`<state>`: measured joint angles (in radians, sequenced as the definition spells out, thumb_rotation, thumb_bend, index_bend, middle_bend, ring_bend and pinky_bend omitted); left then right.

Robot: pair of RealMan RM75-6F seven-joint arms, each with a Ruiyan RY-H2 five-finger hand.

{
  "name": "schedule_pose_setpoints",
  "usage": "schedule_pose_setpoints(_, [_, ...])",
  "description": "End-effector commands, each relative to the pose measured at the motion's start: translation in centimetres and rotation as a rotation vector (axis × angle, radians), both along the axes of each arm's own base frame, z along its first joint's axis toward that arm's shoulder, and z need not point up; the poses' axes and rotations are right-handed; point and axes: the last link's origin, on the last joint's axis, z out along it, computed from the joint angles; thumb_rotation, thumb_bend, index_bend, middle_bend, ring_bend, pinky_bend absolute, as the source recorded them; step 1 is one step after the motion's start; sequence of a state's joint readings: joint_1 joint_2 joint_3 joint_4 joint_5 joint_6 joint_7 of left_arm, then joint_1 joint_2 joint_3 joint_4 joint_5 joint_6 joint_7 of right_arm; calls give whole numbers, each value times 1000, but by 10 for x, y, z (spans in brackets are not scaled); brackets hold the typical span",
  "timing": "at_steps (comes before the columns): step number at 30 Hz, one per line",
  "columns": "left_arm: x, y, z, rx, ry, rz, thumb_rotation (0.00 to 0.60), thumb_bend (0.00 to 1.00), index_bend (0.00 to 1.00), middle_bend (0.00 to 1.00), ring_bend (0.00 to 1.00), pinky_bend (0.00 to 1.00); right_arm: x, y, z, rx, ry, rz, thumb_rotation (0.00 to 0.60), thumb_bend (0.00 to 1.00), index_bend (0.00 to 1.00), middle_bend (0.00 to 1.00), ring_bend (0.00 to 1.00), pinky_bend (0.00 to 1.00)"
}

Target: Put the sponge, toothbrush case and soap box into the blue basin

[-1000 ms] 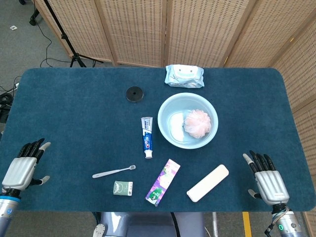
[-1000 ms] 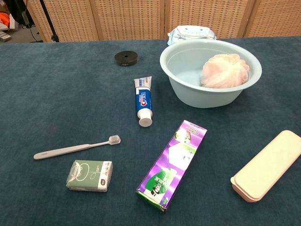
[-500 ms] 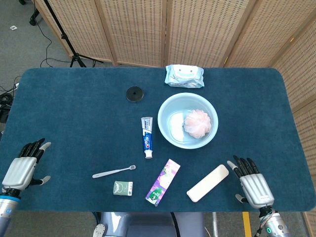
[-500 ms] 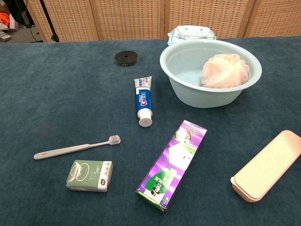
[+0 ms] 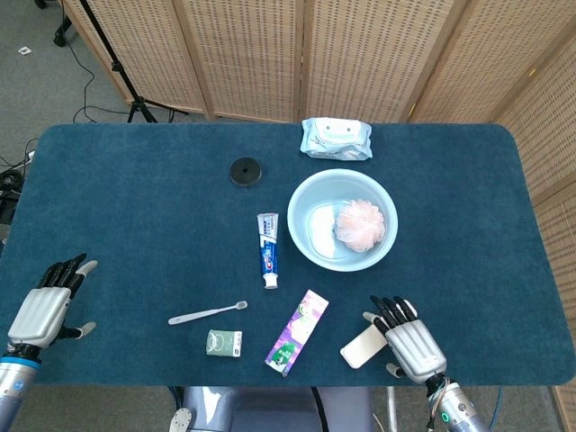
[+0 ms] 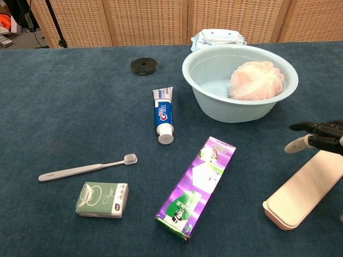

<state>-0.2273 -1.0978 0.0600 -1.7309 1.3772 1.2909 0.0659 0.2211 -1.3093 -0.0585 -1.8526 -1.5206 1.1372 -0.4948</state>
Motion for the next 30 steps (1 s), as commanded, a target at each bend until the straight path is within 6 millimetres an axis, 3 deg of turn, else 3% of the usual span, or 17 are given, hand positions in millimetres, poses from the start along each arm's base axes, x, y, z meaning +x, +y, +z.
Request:
schedule_pose_setpoints(1, [0, 0, 0, 3, -4, 1, 600, 155, 0, 0, 0, 40, 2, -5, -5, 12, 12, 5, 600, 92, 195, 0, 0, 0])
schedule_pose_setpoints(17, [1, 0, -2, 1, -10, 1, 600, 155, 0, 0, 0, 40, 4, -13, -24, 52, 18, 7, 600, 92, 199, 0, 0, 0])
schedule_pose_setpoints(30, [4, -1, -6, -13, -9, -10, 600, 155, 0, 0, 0, 40, -6, -21, -33, 71, 35, -12, 600, 105, 260, 0, 0, 0])
